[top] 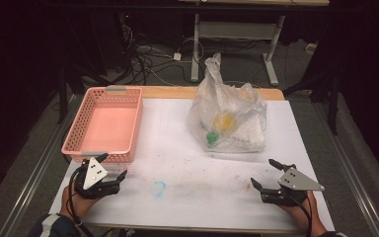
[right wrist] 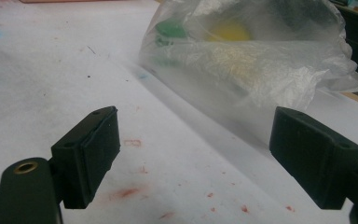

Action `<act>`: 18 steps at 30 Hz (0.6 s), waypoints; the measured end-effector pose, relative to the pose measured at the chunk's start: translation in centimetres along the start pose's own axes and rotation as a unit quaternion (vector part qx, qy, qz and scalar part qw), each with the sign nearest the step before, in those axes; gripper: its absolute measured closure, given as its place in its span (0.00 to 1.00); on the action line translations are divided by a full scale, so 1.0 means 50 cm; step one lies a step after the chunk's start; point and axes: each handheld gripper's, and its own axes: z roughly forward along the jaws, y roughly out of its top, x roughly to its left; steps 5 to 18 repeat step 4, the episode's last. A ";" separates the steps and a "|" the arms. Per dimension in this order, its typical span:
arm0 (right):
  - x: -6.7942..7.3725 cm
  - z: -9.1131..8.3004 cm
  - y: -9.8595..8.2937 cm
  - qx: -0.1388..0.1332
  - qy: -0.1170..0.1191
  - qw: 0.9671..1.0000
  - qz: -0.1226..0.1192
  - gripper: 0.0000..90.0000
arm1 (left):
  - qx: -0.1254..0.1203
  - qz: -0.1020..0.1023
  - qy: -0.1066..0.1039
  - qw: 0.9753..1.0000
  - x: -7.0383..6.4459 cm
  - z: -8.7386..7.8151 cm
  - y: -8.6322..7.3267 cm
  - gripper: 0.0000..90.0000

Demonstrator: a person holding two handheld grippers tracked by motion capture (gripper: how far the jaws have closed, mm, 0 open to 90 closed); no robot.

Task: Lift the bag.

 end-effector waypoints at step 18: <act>-0.002 0.000 0.000 -0.002 0.001 1.000 0.002 0.19 | -0.002 0.000 0.000 1.000 0.000 0.000 0.001 0.19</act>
